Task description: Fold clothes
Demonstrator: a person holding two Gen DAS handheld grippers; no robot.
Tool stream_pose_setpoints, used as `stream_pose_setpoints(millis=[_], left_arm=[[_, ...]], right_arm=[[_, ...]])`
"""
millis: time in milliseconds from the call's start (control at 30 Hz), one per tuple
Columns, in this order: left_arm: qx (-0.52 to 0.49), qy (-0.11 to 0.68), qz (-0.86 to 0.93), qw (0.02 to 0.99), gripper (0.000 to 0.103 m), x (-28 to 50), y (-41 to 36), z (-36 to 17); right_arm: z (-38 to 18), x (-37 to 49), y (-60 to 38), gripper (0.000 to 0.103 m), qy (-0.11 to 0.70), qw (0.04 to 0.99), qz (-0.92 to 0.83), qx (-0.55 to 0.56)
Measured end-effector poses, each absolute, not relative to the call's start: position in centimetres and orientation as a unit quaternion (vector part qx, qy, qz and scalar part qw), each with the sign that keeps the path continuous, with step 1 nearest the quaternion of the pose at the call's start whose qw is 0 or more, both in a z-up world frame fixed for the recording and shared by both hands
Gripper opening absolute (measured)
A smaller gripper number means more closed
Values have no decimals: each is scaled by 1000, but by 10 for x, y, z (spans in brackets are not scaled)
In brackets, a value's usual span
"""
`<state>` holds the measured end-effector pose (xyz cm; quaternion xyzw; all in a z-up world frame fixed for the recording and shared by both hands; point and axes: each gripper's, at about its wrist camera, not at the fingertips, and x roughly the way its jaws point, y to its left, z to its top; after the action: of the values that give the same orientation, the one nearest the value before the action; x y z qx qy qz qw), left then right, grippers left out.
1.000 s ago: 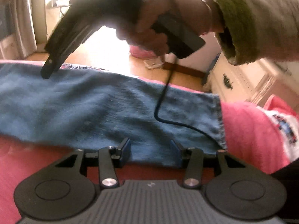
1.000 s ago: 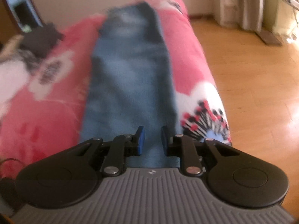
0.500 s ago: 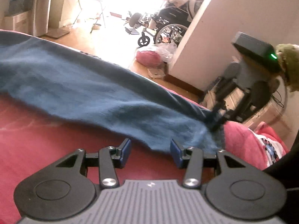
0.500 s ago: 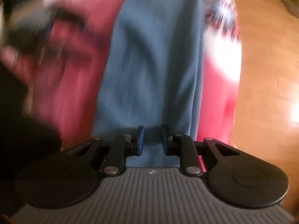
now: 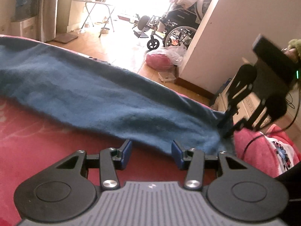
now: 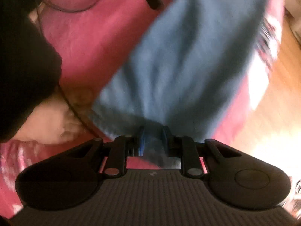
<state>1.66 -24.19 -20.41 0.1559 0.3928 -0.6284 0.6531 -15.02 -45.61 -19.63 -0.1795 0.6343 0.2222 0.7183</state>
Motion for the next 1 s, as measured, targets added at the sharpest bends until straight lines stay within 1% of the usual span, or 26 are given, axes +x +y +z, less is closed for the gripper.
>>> stream_pose_setpoints(millis=[67, 200, 300, 367, 467, 567, 633, 733, 833, 867, 900, 1000], left_arm=[[156, 391, -629, 654, 47, 17, -243, -203], [154, 389, -629, 655, 47, 18, -248, -204], [157, 386, -628, 657, 47, 17, -248, -203], [160, 383, -627, 660, 47, 16, -247, -201], [160, 383, -622, 664, 47, 17, -245, -200], [156, 387, -616, 668, 47, 20, -245, -200], [153, 388, -614, 670, 47, 21, -247, -201], [157, 380, -616, 672, 47, 20, -248, -199], [156, 375, -619, 673, 48, 20, -247, -196], [155, 374, -619, 673, 48, 21, -247, -195], [154, 373, -620, 673, 49, 21, -246, -195], [150, 370, -623, 673, 49, 23, -245, -192]], right_arm=[[-182, -148, -467, 18, 642, 728, 193, -145], [-162, -149, -472, 18, 609, 762, 167, -147], [-172, -151, -466, 17, 601, 763, 170, -170], [-188, -155, -480, 17, 616, 746, 158, -200], [-181, -152, -503, 17, 621, 758, 137, -144], [-161, -146, -500, 16, 596, 775, 139, -157], [-153, -139, -497, 16, 579, 788, 151, -144], [-165, -133, -494, 16, 576, 789, 158, -143], [-180, -136, -509, 15, 588, 792, 107, -123], [-181, -137, -519, 12, 590, 795, 83, -111], [-176, -135, -525, 11, 585, 802, 69, -98], [-150, -113, -518, 11, 533, 839, 98, -54]])
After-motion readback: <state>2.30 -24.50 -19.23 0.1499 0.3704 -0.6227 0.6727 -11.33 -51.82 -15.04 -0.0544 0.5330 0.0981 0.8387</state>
